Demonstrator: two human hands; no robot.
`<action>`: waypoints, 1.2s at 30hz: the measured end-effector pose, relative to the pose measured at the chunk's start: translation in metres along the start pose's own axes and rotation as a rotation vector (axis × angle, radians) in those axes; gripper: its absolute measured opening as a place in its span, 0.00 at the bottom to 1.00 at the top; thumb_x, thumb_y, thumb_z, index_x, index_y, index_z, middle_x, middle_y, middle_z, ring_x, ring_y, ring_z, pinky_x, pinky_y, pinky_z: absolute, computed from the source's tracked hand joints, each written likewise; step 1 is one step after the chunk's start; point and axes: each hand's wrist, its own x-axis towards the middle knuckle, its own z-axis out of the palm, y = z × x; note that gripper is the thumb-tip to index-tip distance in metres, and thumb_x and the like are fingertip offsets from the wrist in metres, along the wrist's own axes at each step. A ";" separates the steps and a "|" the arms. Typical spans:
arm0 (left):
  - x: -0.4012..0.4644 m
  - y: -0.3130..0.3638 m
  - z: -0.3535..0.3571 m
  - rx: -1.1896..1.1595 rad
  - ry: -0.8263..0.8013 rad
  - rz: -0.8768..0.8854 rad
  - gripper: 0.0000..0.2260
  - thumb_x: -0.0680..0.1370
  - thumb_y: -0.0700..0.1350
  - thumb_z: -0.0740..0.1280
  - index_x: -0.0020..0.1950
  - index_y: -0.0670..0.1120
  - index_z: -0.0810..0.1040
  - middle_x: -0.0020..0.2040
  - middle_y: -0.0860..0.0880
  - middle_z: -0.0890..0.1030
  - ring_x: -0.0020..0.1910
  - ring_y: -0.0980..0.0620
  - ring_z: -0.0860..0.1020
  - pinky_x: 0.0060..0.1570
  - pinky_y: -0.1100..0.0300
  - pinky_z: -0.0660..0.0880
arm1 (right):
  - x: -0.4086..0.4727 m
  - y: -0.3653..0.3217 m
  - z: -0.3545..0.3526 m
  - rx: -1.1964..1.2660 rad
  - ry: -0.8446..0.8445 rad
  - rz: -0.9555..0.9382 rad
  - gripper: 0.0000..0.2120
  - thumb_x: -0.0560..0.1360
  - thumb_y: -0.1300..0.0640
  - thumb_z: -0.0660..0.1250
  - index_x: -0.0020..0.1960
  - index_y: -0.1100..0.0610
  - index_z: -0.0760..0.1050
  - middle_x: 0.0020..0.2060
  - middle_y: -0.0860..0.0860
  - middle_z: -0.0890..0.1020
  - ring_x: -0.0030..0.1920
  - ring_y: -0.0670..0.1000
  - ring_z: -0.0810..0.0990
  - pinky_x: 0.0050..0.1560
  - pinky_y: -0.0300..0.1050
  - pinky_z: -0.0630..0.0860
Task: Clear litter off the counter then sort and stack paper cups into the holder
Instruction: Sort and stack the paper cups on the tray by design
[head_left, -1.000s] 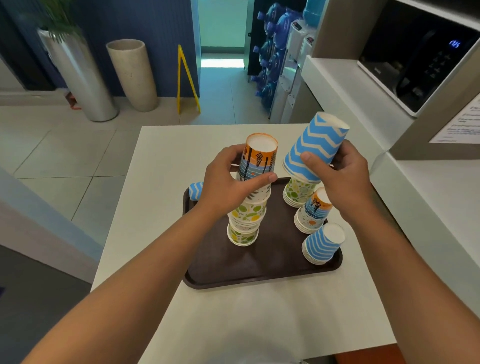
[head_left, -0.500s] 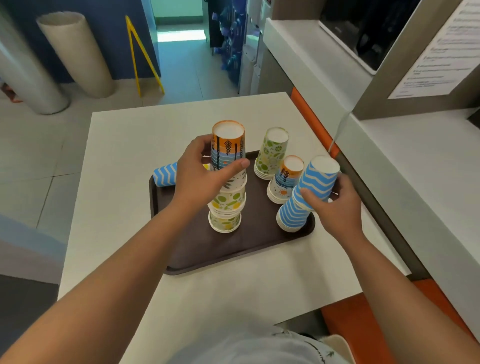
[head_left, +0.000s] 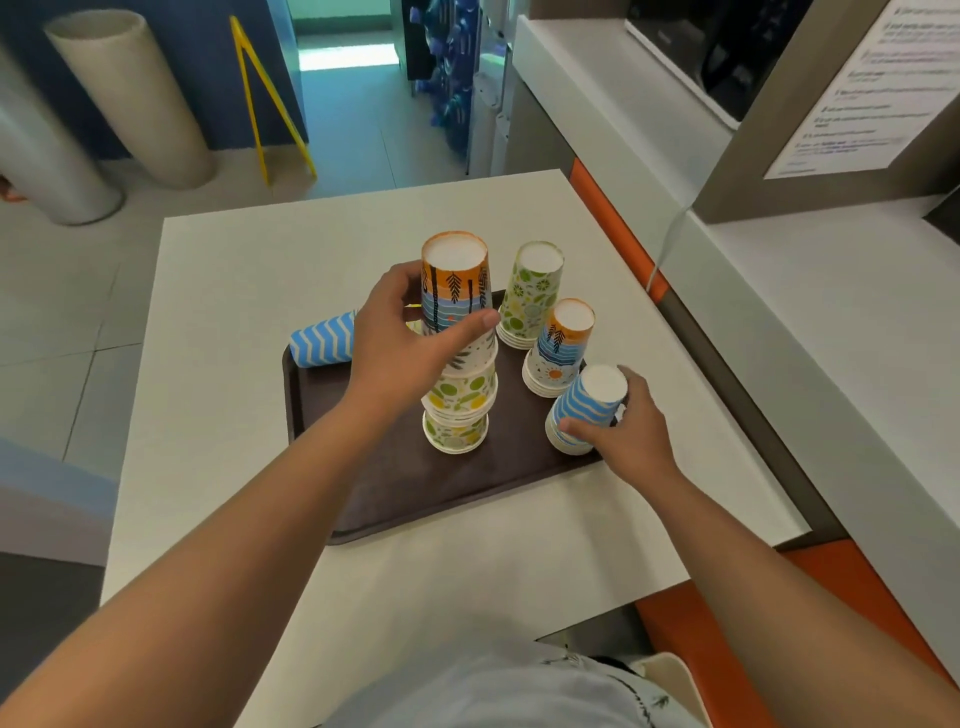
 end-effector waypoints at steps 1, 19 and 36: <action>0.000 0.000 -0.001 -0.003 -0.002 -0.005 0.27 0.66 0.56 0.79 0.60 0.49 0.75 0.55 0.55 0.81 0.52 0.61 0.79 0.54 0.63 0.77 | -0.003 -0.008 0.000 -0.013 0.026 -0.027 0.47 0.63 0.53 0.81 0.75 0.54 0.60 0.71 0.49 0.68 0.71 0.50 0.66 0.63 0.37 0.63; 0.001 0.004 -0.016 -0.276 -0.127 -0.184 0.23 0.69 0.45 0.78 0.62 0.45 0.77 0.51 0.53 0.84 0.49 0.59 0.83 0.48 0.63 0.80 | 0.015 -0.139 0.030 0.091 -0.557 -0.380 0.45 0.62 0.55 0.82 0.73 0.51 0.63 0.63 0.43 0.77 0.61 0.37 0.76 0.58 0.33 0.73; -0.005 -0.047 -0.002 -0.096 -0.336 -0.294 0.39 0.58 0.55 0.83 0.66 0.50 0.74 0.56 0.54 0.83 0.54 0.57 0.82 0.57 0.51 0.80 | 0.035 -0.139 0.036 0.160 -0.411 -0.312 0.29 0.67 0.57 0.78 0.65 0.57 0.72 0.57 0.48 0.82 0.54 0.45 0.82 0.55 0.42 0.79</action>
